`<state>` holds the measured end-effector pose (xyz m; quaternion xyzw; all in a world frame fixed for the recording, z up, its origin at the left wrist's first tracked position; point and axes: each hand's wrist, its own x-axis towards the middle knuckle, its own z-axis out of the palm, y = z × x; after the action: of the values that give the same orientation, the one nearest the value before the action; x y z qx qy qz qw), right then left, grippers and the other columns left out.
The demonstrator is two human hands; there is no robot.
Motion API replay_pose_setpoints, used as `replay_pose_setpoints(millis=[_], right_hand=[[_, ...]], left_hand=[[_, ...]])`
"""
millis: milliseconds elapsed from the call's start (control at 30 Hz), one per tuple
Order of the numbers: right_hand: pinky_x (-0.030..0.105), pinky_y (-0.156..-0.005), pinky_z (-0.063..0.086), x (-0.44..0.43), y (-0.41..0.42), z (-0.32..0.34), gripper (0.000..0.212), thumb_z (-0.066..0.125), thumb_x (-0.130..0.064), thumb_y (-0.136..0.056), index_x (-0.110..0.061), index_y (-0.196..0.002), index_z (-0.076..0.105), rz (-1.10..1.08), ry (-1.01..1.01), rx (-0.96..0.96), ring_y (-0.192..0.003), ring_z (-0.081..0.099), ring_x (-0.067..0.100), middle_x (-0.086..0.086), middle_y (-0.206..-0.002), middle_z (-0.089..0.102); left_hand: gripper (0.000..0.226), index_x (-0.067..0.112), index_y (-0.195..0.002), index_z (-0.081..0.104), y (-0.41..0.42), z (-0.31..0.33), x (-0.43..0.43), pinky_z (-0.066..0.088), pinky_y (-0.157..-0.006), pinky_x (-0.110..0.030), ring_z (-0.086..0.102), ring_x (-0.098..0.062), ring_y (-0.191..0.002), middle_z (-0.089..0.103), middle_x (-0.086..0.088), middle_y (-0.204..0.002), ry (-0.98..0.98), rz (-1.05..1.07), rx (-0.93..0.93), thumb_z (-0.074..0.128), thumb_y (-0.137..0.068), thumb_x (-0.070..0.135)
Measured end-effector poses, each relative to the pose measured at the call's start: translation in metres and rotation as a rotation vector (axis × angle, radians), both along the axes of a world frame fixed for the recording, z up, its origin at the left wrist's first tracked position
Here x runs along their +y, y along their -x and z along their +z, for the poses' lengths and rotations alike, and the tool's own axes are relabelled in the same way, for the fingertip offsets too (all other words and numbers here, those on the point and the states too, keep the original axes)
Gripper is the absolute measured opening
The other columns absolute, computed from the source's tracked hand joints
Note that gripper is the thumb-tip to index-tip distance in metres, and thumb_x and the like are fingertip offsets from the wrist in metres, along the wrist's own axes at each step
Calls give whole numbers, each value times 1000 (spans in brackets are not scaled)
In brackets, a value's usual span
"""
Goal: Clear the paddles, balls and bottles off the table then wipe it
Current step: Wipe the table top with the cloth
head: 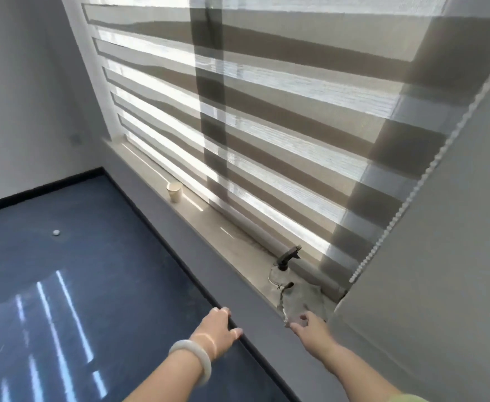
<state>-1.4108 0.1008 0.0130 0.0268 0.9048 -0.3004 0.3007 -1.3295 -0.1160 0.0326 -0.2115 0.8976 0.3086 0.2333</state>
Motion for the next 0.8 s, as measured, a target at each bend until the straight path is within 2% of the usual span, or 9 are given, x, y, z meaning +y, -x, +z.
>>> replay_pose_setpoints(millis=[100,200,367,533,600,667,800], right_hand=[[33,-103,40,-5,19,-17,55,59,-35,-94,-12,-141,43,-59,-35,-4,-127,48,26,11,-143,45],[34,-110,34,-14,49,-36,59,57,-36,-95,-14,-146,37,-67,-67,42,-134,40,25,9,-149,39],[47,-120,15,-27,87,-71,72,51,-48,-95,-28,-154,16,81,-265,90,-149,7,33,1,-163,5],[53,-119,8,-26,97,-106,87,45,-61,-93,-37,-153,-13,154,-378,86,-149,-9,31,-1,-162,-17],[53,-117,9,-24,94,-116,86,40,-64,-93,-36,-153,-14,184,-436,135,-149,-8,32,0,-162,-18],[51,-117,11,-21,93,-123,81,37,-65,-93,-36,-154,-7,200,-483,204,-148,-3,32,1,-163,-13],[47,-115,15,-17,96,-133,65,39,-62,-93,-42,-152,18,171,-463,283,-145,9,32,4,-163,5]], left_hand=[[57,13,-144,36,37,-19,1,36,-108,-31,46,-23,-130,38,-6,-144,-19,-83,-27,52,-98,42],[57,15,-145,35,72,-36,2,35,-110,-33,44,-22,-132,38,-4,-144,-60,-60,-29,54,-97,40],[66,14,-149,26,128,-67,7,30,-114,-34,37,-24,-137,30,-7,-148,-63,-66,-10,55,-97,41],[75,19,-152,23,171,-88,20,26,-116,-32,32,-23,-140,24,-3,-149,-162,-18,121,63,-92,39],[80,17,-153,18,186,-98,25,20,-116,-25,28,-22,-141,23,-5,-149,-114,-65,148,62,-92,43],[86,17,-154,15,202,-104,29,18,-116,-26,26,-23,-142,24,-6,-151,-91,-93,144,64,-89,46],[86,30,-151,28,223,-109,37,29,-114,-33,38,-20,-132,38,-3,-141,-296,-57,242,76,-81,40]])
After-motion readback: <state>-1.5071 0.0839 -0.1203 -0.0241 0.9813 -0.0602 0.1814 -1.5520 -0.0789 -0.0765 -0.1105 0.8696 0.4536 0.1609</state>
